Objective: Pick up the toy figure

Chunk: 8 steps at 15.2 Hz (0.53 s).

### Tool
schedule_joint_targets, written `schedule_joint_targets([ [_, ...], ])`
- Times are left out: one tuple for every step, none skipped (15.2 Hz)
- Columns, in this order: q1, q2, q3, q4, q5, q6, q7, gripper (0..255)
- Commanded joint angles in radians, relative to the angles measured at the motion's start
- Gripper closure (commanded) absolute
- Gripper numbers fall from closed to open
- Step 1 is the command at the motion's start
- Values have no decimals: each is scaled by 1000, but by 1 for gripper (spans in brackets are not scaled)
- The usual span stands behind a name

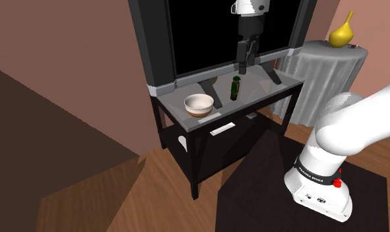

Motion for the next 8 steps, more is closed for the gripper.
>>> schedule_joint_targets([
  [0, 0, 0, 0, 0, 0, 0, 0],
  [-8, 14, -16, -7, -12, 21, -18, 0],
  [-15, 29, -32, -13, -23, 42, -35, 0],
  [-23, 46, -48, -17, -34, 64, -52, 0],
  [-30, 63, -64, -21, -45, 85, -69, 0],
  [-37, 82, -80, -23, -55, 107, -85, 0],
  [-45, 102, -96, -24, -65, 128, -102, 0],
  [-52, 123, -112, -24, -74, 150, -118, 0],
])
